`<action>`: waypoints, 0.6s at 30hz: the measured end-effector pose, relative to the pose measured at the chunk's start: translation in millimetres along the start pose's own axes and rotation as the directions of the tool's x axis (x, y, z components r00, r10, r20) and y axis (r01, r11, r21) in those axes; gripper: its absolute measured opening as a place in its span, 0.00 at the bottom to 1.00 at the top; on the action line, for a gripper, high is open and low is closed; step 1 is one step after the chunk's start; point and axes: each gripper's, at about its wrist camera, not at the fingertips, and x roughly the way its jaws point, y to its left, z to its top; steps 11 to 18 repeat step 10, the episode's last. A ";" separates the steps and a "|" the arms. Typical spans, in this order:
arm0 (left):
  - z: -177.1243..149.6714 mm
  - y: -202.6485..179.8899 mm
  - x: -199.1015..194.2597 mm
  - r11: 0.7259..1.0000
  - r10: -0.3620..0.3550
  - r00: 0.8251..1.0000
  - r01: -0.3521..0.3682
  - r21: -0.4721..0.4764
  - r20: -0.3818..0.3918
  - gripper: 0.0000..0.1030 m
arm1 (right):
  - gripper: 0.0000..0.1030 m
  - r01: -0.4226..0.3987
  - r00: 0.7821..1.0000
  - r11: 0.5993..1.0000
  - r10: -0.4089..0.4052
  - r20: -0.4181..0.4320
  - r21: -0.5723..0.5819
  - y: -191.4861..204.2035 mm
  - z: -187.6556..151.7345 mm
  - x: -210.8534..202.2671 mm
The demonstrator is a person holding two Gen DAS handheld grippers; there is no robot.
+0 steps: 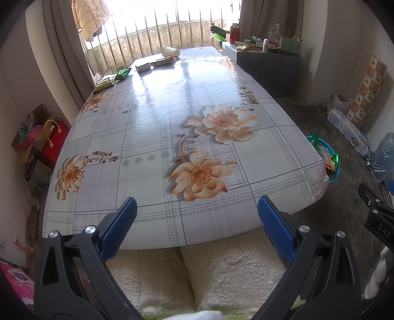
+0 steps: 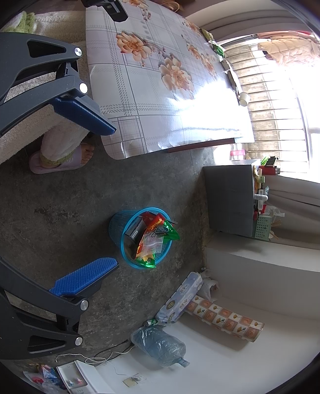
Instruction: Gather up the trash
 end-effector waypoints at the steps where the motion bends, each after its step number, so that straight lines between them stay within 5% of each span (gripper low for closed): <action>1: -0.1 0.0 0.0 1.000 0.000 1.000 0.000 0.000 0.000 0.92 | 0.94 0.001 1.000 1.000 -0.001 0.000 0.000 -0.1 0.0 0.0; 18: -2.2 -2.7 -0.9 1.000 -0.003 1.000 0.003 0.005 0.002 0.92 | 0.94 0.000 1.000 1.000 0.000 0.001 -0.001 -0.5 -0.2 -0.1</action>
